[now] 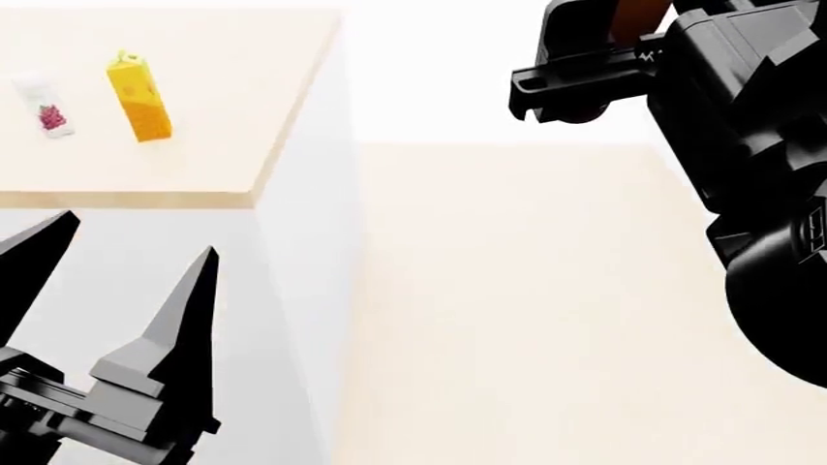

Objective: Move the drinks to the dining counter.

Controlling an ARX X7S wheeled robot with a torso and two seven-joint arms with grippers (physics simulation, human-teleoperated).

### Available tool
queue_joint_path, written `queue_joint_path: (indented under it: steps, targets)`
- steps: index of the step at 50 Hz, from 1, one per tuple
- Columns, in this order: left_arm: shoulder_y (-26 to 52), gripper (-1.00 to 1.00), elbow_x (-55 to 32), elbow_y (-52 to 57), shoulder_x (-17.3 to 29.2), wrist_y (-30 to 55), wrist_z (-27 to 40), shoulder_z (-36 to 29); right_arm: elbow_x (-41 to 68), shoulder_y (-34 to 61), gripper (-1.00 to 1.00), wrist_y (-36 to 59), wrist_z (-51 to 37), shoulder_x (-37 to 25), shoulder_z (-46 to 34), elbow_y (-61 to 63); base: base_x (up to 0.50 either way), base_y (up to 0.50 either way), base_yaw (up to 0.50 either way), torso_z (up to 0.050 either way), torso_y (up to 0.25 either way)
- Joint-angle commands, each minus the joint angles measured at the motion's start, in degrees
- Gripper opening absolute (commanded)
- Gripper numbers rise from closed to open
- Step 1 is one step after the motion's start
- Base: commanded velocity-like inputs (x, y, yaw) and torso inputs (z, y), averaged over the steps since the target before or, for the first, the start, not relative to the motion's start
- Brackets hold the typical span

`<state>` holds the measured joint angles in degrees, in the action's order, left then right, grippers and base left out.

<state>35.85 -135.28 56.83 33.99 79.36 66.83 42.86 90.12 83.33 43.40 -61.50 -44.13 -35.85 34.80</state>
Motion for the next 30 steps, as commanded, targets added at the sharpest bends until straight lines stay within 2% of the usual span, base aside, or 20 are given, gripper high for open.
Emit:
queue_joint_path:
  steps: [1, 5, 30]
  targets:
    - [-0.01, 1.0, 0.04, 0.02, -0.07, 0.09, -0.03, -0.05, -0.83, 0.04, -1.0, 0.32, 0.28, -0.12, 0.47, 0.08, -0.31, 0.49, 0.0, 0.0, 0.0]
    - [-0.13, 1.0, 0.12, -0.01, -0.21, 0.28, -0.1, 0.08, -0.98, -0.04, -1.0, 0.5, 0.24, -0.22, 0.3, 0.17, -0.24, 0.39, 0.0, 0.0, 0.0]
    - [0.08, 1.0, -0.03, 0.01, 0.06, 0.01, 0.01, -0.07, -0.63, 0.36, -1.0, 1.09, 0.24, 0.28, -0.37, -0.5, 0.0, 0.0, 0.0, 0.0, 0.0]
